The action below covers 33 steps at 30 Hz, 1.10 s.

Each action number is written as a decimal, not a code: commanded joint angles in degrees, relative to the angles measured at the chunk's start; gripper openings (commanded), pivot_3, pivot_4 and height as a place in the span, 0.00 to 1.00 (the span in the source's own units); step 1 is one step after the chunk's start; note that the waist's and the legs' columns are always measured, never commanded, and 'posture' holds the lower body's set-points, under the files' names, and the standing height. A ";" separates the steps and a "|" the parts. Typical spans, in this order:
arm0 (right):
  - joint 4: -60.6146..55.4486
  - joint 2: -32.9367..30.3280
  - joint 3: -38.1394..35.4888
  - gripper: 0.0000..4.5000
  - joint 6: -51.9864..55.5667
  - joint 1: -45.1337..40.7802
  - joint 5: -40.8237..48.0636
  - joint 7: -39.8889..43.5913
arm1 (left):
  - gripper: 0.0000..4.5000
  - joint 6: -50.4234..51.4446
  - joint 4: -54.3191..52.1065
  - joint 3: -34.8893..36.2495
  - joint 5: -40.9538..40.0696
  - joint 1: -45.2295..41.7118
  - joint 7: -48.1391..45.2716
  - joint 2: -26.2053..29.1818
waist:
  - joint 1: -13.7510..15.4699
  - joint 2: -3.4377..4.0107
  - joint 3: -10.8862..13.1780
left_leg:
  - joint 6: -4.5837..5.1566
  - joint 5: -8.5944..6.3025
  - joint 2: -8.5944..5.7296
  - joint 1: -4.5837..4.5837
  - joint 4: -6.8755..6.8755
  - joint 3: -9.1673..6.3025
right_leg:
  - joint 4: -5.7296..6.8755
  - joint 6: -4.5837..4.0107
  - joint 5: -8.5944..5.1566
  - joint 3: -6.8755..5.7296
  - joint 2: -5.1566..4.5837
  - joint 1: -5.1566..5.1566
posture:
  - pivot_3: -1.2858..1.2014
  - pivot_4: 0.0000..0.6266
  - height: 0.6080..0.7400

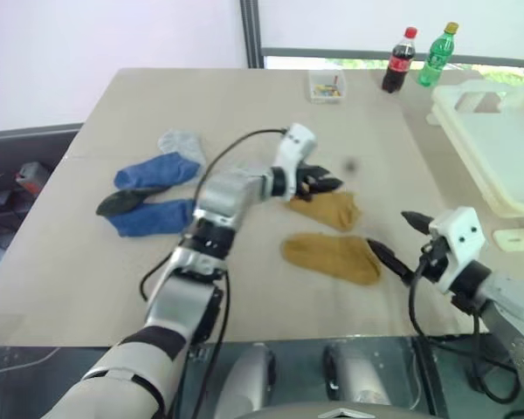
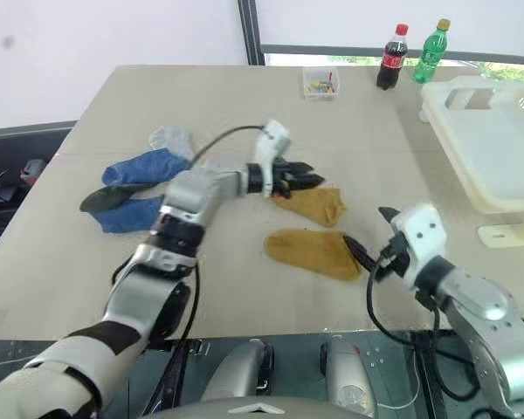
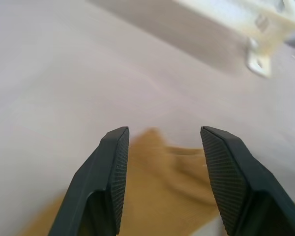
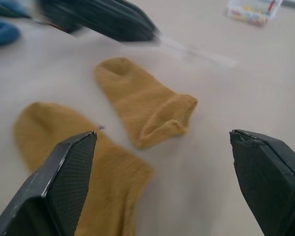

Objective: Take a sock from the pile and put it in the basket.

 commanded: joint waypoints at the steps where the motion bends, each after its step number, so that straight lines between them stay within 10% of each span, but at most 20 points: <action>1: 7.21 1.05 2.93 1.00 0.82 -5.60 -2.35 -1.45 | 0.57 -4.31 -0.41 -0.71 2.71 1.65 1.27 1.27 | 0.70 -0.01 0.00 | 0.00 0.00 -0.02 -0.01 0.02 -0.01 | -0.02 0.00 0.00 -0.02 0.00 0.01 | 0.52 0.24 1.00; 9: 28.65 4.17 9.04 1.00 0.37 -19.64 -6.90 -0.39 | 0.57 -16.46 15.76 -4.16 9.87 3.39 4.46 -3.23 | 1.88 -0.01 -0.01 | 0.00 0.01 -0.36 -0.22 0.03 -0.16 | -0.17 0.01 0.01 -0.24 -0.08 0.00 | 0.52 0.24 1.00; 15: 31.72 2.06 9.84 0.49 -1.86 -20.02 -9.61 2.38 | 0.10 -14.90 13.35 -2.06 7.83 6.00 4.72 -5.51 | 1.64 0.05 -0.05 | 0.01 0.00 -0.33 -0.13 -0.01 -0.13 | -0.12 0.01 0.01 -0.23 -0.09 0.03 | 0.52 0.24 1.00; 20: 30.63 1.00 8.43 0.03 -3.32 -19.49 -9.44 3.99 | 0.00 -8.44 1.98 -0.03 3.89 10.07 4.39 -5.46 | 1.41 0.05 -0.04 | 0.01 0.00 -0.24 -0.09 0.01 -0.14 | -0.02 0.01 0.01 -0.22 -0.07 0.03 | 0.52 0.24 1.00; 33: -4.95 -3.31 -4.11 0.01 13.32 -0.89 7.31 4.52 | 0.00 21.07 -37.91 7.71 -16.29 23.72 2.97 8.17 | 0.24 0.10 -0.03 | 0.01 0.00 -0.05 -0.05 -0.02 -0.21 | -0.01 0.00 -0.01 -0.22 -0.06 0.06 | 0.52 0.24 1.00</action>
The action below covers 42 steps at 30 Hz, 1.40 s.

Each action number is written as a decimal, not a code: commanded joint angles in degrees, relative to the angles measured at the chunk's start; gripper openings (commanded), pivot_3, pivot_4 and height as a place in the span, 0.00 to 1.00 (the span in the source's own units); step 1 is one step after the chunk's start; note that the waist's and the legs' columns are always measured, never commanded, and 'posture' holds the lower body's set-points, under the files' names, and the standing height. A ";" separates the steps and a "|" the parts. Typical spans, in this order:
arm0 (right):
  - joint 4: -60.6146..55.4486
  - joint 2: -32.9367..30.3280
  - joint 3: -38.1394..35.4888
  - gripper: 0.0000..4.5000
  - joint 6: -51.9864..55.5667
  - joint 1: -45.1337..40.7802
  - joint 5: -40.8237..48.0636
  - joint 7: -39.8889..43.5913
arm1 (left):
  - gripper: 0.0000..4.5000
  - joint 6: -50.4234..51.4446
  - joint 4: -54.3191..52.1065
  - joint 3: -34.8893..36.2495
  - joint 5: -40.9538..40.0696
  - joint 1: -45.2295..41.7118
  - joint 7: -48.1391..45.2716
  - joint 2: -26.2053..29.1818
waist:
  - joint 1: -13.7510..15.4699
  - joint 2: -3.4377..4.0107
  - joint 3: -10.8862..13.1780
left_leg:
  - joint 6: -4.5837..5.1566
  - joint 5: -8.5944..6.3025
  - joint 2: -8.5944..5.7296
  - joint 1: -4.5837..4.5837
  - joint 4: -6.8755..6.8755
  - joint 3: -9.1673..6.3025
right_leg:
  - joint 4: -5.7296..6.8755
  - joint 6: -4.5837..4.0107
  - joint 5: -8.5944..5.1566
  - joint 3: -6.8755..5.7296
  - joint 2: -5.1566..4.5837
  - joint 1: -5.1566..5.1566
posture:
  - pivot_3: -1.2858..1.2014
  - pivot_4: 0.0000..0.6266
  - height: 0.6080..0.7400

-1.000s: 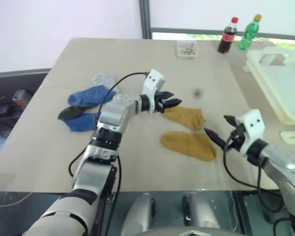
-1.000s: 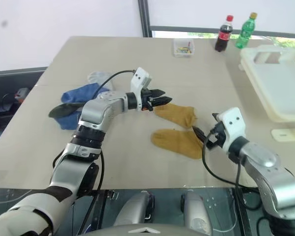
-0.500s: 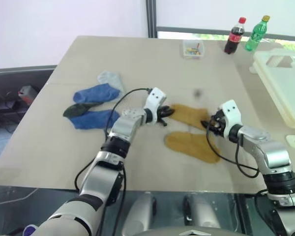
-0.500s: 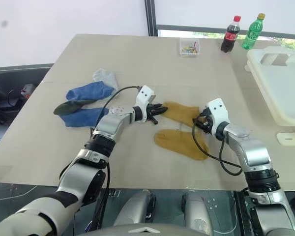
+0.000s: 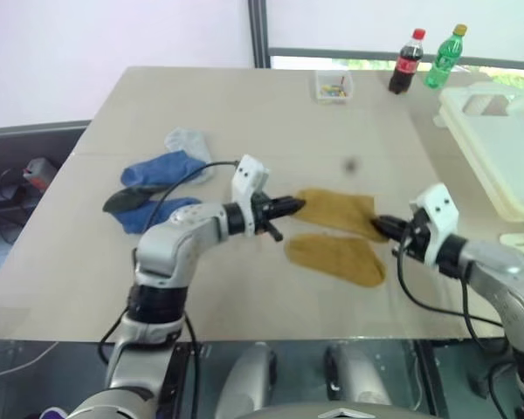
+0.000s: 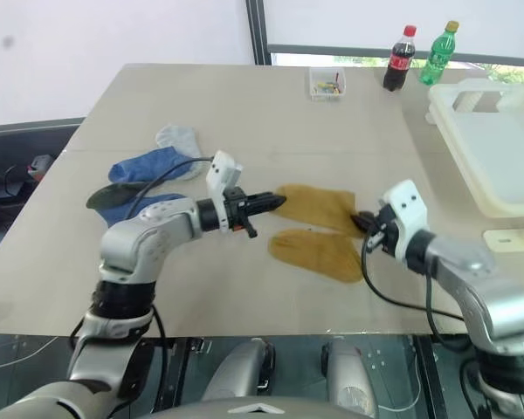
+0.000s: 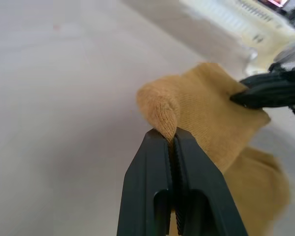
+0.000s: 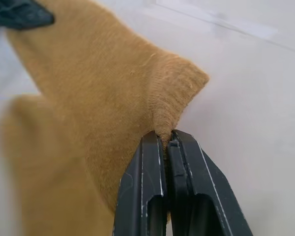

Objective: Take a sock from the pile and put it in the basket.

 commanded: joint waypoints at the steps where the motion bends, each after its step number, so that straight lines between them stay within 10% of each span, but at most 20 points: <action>1: -8.04 -0.19 -3.27 0.01 3.79 4.42 2.31 -3.10 | 0.00 3.66 -5.45 1.02 -3.57 2.17 0.55 1.88 | 0.08 0.00 0.00 | 0.00 0.00 -0.01 0.01 0.02 0.00 | 0.03 0.00 0.00 0.00 0.00 0.01 | 0.52 0.24 1.00; 20: -7.08 -0.83 4.29 0.01 -1.19 11.47 -5.06 -7.02 | 0.00 -6.15 0.32 -8.85 2.53 8.01 3.38 2.60 | 0.13 -0.01 -0.01 | 0.00 0.00 0.00 0.02 0.02 0.08 | -0.03 -0.01 -0.02 0.06 0.02 0.00 | 0.52 0.24 1.00; 22: -5.60 -1.09 5.06 0.00 -2.36 10.88 -5.74 -6.54 | 0.22 -6.18 1.28 -8.27 2.32 7.88 3.98 1.95 | 0.15 -0.02 -0.01 | 0.00 0.00 0.00 0.01 0.02 0.08 | -0.02 -0.01 -0.02 0.05 0.03 -0.01 | 0.52 0.24 1.00; 28: -6.48 -2.17 3.46 0.50 -6.01 12.84 -6.93 -5.11 | 0.77 -7.38 -0.65 -6.21 1.48 8.70 3.62 3.72 | 0.17 -0.01 -0.01 | 0.00 0.00 0.01 0.02 0.02 0.07 | -0.04 -0.01 -0.02 0.04 0.03 0.01 | 0.52 0.24 1.00; 35: -10.50 -3.20 -3.81 0.50 -10.39 16.43 -2.50 0.44 | 0.77 -6.18 -2.06 -1.34 -4.13 9.38 -1.75 8.65 | 0.11 -0.01 -0.01 | 0.00 0.00 0.07 0.01 0.01 0.08 | -0.08 0.00 -0.02 0.04 0.06 0.00 | 0.52 0.24 1.00; 42: -8.68 -2.95 -1.05 0.03 -13.84 14.20 -1.96 2.76 | 0.79 -6.14 1.77 -1.84 -3.11 6.43 -1.83 9.04 | 0.26 -0.02 -0.01 | 0.00 0.00 0.07 -0.01 0.01 0.08 | -0.13 0.00 -0.02 0.03 0.07 0.01 | 0.52 0.24 1.00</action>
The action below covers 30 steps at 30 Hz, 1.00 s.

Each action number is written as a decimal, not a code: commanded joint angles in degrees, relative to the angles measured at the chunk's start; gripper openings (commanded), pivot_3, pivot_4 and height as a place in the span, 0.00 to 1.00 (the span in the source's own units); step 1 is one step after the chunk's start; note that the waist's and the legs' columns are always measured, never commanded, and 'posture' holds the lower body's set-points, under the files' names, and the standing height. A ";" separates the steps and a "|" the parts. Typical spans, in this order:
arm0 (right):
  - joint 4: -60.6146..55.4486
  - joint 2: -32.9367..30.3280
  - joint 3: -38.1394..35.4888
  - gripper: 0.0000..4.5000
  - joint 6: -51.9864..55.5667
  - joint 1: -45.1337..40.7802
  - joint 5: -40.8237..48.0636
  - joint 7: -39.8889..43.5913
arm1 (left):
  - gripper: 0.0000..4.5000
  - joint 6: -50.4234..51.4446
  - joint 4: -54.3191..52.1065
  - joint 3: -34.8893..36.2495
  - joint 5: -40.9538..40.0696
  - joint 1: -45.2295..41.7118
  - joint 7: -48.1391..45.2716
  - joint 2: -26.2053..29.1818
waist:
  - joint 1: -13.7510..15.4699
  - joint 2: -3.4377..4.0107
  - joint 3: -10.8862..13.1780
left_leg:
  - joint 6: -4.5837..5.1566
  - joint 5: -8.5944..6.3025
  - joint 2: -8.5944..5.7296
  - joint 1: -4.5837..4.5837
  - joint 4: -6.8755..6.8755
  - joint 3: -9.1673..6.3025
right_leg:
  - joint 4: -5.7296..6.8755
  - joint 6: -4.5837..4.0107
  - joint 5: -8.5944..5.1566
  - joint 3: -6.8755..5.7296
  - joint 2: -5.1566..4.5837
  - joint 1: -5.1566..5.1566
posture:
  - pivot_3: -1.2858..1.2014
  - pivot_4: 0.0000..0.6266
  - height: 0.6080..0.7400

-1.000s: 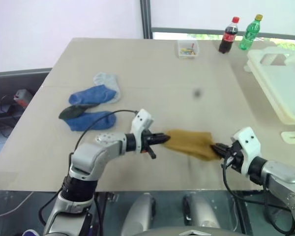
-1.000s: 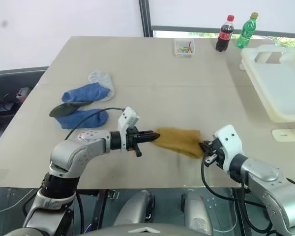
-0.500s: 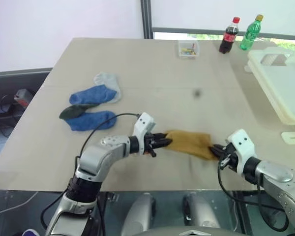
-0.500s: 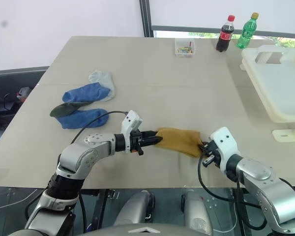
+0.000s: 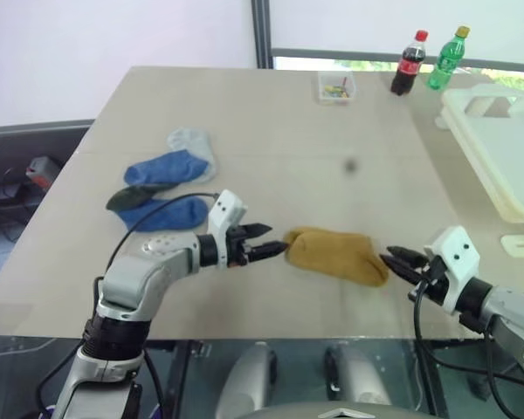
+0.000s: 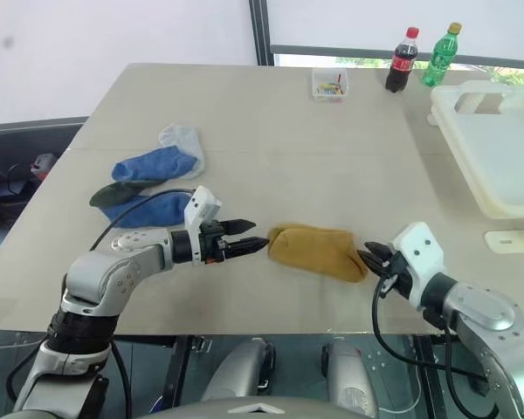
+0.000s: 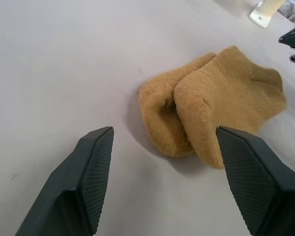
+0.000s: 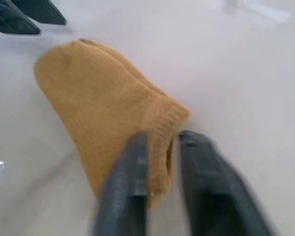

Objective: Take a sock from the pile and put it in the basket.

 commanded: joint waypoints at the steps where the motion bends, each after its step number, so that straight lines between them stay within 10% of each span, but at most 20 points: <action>1: 0.41 0.14 2.76 0.03 -3.10 -2.28 -0.52 1.30 | 0.79 0.40 1.68 -0.19 -0.47 -2.21 -0.54 -0.05 | -0.05 0.00 0.00 | 0.00 0.00 0.00 0.00 0.00 0.00 | 0.00 0.00 0.00 0.00 0.00 0.00 | 0.52 0.24 1.00; 10: 18.35 0.37 15.40 0.03 -13.29 -6.42 -11.38 4.59 | 0.79 4.70 10.76 -4.43 -1.35 -7.25 -3.29 -4.25 | 0.11 -0.03 -0.02 | 0.00 0.00 -0.05 -0.01 0.00 0.00 | -0.02 0.00 0.01 -0.02 0.00 0.01 | 0.52 0.24 1.00; 30: 16.94 2.61 14.01 0.03 -11.82 -7.19 -11.18 3.70 | 0.79 13.43 14.73 -7.94 -8.76 -15.61 -13.45 -8.84 | -0.16 -0.05 -0.05 | 0.00 0.00 -0.03 0.05 0.02 0.01 | 0.06 0.00 0.01 0.03 0.01 0.02 | 0.52 0.24 1.00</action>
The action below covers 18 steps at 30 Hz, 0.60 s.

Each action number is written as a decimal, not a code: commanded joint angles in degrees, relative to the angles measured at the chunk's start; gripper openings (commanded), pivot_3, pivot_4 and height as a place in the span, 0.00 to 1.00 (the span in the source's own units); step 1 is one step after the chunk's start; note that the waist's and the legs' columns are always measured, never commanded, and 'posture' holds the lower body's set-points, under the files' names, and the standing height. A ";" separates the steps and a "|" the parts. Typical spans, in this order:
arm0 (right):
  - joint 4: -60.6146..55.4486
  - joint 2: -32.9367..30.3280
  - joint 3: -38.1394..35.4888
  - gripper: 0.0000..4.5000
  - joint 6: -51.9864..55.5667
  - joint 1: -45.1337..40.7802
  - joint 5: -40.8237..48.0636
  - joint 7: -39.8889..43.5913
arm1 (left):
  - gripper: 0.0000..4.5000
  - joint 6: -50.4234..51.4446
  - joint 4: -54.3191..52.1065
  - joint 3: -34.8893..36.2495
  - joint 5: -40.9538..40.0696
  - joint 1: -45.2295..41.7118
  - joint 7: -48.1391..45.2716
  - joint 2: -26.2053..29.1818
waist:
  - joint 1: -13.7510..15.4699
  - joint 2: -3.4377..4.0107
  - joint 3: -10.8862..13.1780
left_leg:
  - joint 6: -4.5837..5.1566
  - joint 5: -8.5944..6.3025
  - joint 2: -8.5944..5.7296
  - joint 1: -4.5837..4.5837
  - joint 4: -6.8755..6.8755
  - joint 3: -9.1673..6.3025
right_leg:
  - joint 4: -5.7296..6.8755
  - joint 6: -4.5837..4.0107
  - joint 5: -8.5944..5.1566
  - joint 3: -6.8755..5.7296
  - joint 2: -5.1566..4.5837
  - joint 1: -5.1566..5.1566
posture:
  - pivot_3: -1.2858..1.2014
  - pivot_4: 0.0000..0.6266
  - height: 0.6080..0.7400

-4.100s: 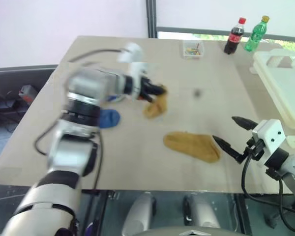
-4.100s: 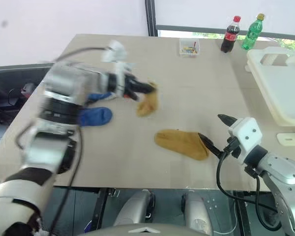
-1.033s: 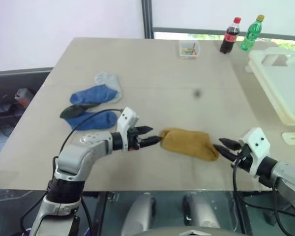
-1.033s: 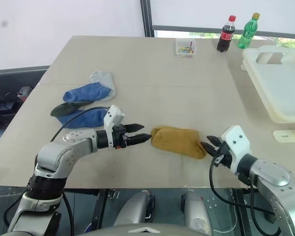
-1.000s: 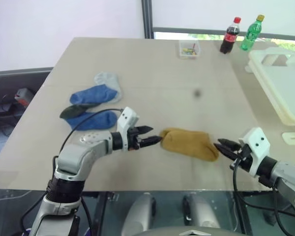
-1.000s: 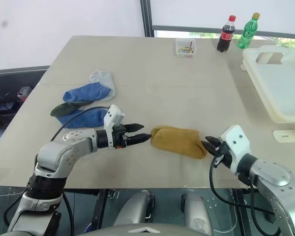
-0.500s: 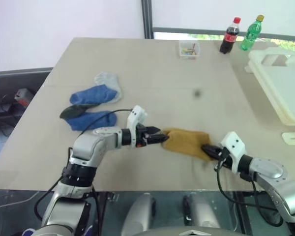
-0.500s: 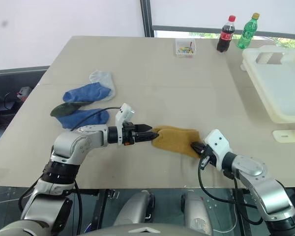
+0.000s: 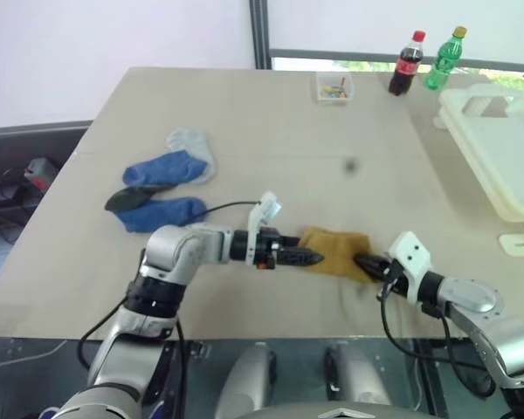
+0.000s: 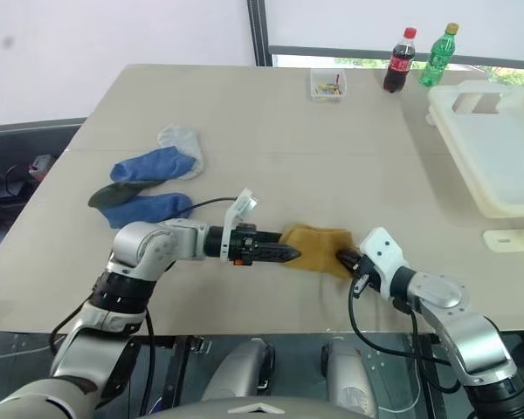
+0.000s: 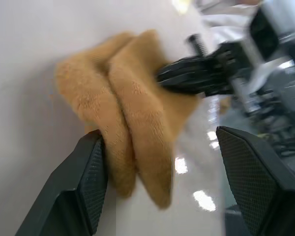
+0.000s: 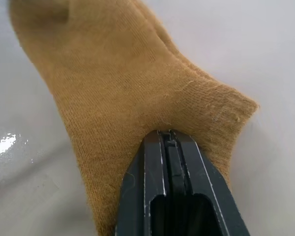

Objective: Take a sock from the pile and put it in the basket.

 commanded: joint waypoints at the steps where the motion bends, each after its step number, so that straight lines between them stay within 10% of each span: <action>1: -2.61 0.02 -1.76 0.03 1.61 1.08 0.84 -0.79 | 0.79 -0.87 1.10 -1.24 -0.91 -2.26 -1.93 -1.85 | 0.00 0.00 0.00 | 0.00 0.00 -0.01 0.00 0.00 0.00 | 0.00 0.00 0.00 0.00 0.00 0.00 | 0.52 0.24 1.00; 18: -18.63 -2.06 -14.96 0.03 9.78 13.53 5.65 -3.77 | 0.79 -8.43 26.24 -12.71 9.81 -12.26 -2.02 -20.23 | 0.30 0.04 -0.01 | 0.01 0.00 -0.13 -0.07 0.00 0.01 | -0.01 0.01 0.00 0.00 -0.02 -0.01 | 0.52 0.24 1.00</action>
